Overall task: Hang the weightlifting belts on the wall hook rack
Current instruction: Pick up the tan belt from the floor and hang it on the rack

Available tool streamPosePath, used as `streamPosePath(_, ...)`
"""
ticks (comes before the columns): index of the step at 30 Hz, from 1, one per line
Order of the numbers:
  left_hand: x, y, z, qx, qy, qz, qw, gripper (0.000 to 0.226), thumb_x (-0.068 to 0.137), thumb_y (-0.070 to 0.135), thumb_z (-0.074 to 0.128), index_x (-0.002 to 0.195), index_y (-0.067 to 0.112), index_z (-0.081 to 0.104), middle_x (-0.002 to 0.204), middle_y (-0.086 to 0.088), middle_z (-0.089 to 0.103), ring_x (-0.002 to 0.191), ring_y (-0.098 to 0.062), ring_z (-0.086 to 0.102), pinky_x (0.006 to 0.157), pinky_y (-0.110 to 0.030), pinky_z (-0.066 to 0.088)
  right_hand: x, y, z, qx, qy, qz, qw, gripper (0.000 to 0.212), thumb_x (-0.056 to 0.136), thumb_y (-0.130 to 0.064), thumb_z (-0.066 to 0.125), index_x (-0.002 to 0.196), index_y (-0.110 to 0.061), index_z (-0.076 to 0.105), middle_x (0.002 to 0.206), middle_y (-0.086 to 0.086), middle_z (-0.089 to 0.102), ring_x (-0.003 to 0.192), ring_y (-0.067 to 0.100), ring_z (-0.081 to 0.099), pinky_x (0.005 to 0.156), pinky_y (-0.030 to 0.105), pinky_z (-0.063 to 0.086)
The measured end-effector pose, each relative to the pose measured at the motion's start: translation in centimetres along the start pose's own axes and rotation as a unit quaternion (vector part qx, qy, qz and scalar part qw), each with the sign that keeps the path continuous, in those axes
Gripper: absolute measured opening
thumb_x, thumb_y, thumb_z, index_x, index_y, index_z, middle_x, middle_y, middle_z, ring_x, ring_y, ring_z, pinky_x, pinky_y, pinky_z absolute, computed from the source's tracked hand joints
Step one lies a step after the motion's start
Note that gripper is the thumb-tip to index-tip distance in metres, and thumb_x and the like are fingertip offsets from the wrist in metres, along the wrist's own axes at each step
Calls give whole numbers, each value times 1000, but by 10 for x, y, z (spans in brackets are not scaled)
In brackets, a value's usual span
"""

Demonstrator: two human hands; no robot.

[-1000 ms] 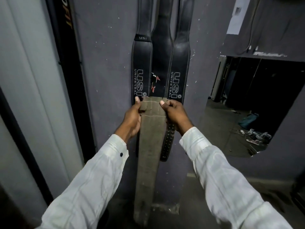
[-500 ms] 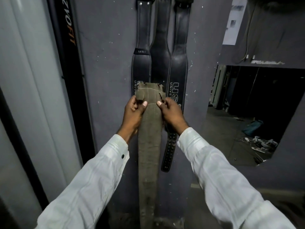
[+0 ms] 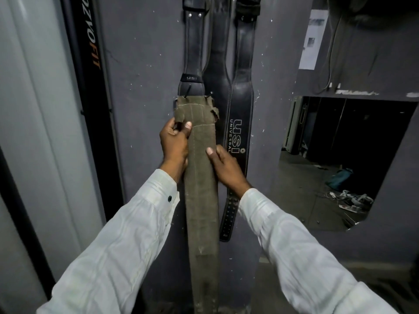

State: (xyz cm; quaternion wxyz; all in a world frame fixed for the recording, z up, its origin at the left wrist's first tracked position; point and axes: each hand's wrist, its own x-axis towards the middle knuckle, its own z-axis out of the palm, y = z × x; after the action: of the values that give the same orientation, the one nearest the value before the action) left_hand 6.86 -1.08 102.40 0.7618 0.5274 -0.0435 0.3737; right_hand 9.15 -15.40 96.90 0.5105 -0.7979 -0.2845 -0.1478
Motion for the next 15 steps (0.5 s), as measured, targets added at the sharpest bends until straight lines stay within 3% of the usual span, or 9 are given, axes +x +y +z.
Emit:
streamPosePath(2, 8, 5, -1, 6, 9, -5, 1000, 14, 89, 7, 65, 98, 17, 70, 104, -11, 75, 98, -29, 72, 90, -52, 58, -5, 10, 5, -56, -21, 0, 998, 30, 102, -44, 44, 92, -18, 58, 90, -2, 68, 87, 18, 65, 79, 33, 51)
streamPosePath(4, 10, 6, 3, 15, 3, 0, 1000, 16, 88, 8, 65, 101, 15, 70, 105, -12, 74, 97, -28, 72, 91, -52, 57, -9, 14, 11, -66, 25, 3, 997, 29, 103, -38, 45, 87, -16, 54, 86, 4, 67, 78, 21, 62, 69, 29, 42)
streamPosePath(7, 9, 9, 9, 23, -4, 2, 1000, 18, 90, 5, 64, 106, 11, 68, 107, -12, 74, 99, -27, 71, 91, -50, 57, -12, 13, 14, -6, 39, 16, 999, 29, 103, -36, 46, 87, -14, 55, 85, -1, 67, 79, 12, 61, 71, 27, 42)
streamPosePath(11, 20, 17, 12, -23, 26, -39, 999, 17, 90, 5, 65, 101, 16, 70, 105, -10, 75, 99, -30, 72, 87, -53, 59, -15, 27, 9, 35, -49, 33, 998, 21, 102, -35, 49, 101, -20, 65, 95, -11, 70, 89, 2, 64, 81, 24, 51)
streamPosePath(15, 18, 24, 24, -2, 13, -23, 1000, 20, 91, 6, 64, 110, 10, 69, 103, -8, 75, 98, -27, 72, 87, -47, 60, -18, 27, 13, 38, 3, 20, 999, 21, 103, -29, 50, 107, -18, 67, 99, -11, 70, 87, -8, 62, 79, 13, 45)
